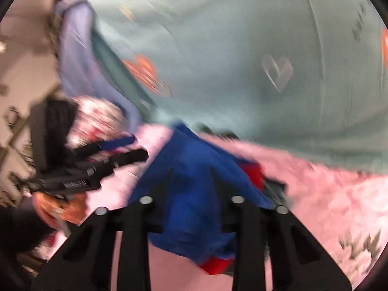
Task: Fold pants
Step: 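Lower the bundle onto the bed by the pillow and open both grippers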
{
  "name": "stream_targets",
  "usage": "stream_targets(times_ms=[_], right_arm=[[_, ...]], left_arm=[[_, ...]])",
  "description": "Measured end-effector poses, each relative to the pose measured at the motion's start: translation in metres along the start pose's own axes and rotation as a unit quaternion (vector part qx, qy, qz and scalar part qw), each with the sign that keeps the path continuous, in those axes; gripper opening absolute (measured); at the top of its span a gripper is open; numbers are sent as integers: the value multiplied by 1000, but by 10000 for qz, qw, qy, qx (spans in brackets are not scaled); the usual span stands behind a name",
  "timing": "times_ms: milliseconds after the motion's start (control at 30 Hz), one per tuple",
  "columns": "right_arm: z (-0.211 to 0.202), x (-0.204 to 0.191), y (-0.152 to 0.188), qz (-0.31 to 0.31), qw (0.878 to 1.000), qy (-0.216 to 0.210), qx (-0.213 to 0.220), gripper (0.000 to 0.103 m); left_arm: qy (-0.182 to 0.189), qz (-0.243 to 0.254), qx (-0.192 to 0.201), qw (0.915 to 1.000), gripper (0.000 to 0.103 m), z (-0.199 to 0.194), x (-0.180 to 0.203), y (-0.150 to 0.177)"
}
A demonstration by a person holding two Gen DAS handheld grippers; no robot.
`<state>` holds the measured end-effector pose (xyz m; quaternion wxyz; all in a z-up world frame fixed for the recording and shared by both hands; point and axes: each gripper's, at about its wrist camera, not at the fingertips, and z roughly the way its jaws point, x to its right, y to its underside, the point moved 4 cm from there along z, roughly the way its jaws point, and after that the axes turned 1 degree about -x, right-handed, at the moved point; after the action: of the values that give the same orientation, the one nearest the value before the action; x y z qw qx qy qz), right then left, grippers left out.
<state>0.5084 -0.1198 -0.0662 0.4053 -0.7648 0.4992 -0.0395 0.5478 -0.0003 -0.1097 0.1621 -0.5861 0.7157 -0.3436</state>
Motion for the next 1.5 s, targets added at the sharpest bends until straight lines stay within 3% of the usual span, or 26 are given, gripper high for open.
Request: stream_targets(times_ms=[33,67,167,267,300,400,433,533,633,667,700,733,800,900,967,1000,1033,1100,1200,1267,1500], right_arm=[[15,21,8,211,9995,195,-132,2],[21,35,12,360,9989,287,-134,0],[32,62,14,767,9970,39,14,0],[39,55,13,287,9988,386,52,0],[38,56,11,382,9987,337,40,0],[15,45,4,651,9978,133,26,6],[8,34,2,599,9980,127,138,12],[-25,-8,14,259,9991,-71,327,15],[-16,-21,41,112,9999,21,8,15],[-2,-16,54,131,9993,263,-223,15],[12,-8,64,198,9978,465,-420,13],[23,2,72,303,9968,537,-508,3],[29,18,77,659,9962,333,-465,0],[7,13,68,1287,9907,107,-427,10],[-22,-10,63,1075,9940,182,-130,31],[-37,-22,63,921,9951,358,4,52],[-51,-34,65,806,9951,546,144,60],[-77,-56,71,667,9944,702,415,66],[-104,-82,84,654,9913,1032,491,79],[-120,-93,96,669,9888,1202,576,94],[-148,-119,141,581,9865,1488,359,97]], left_arm=[[-92,-28,-222,9997,59,18,-2,6],[-163,-105,-452,9988,58,37,-8,12],[-288,-191,-525,9980,60,64,-13,22],[-489,-61,-520,9974,61,65,-7,23],[-449,-136,-586,9972,61,61,-8,21],[-448,-315,-377,9978,62,21,-15,8],[-479,-266,-218,9983,68,4,-12,6],[-286,-58,-102,9995,72,-27,4,21],[-256,164,-405,9987,75,-21,19,52],[-333,186,-700,9968,76,-6,20,66],[-387,152,-921,9949,78,8,19,74],[-459,78,-1094,9929,79,21,17,81],[-633,125,-1122,9916,79,26,20,81],[-682,162,-977,9927,79,-2,34,65],[-871,99,-761,9932,91,-31,42,58],[-977,49,-677,9929,96,-44,43,56],[-1051,-23,-588,9927,96,-57,46,55],[-1109,-197,-530,9922,98,-86,47,58],[-1253,-390,-427,9904,100,-124,55,68],[-1361,-415,-407,9890,101,-148,61,81],[-1309,-336,-475,9897,101,-204,82,116]])
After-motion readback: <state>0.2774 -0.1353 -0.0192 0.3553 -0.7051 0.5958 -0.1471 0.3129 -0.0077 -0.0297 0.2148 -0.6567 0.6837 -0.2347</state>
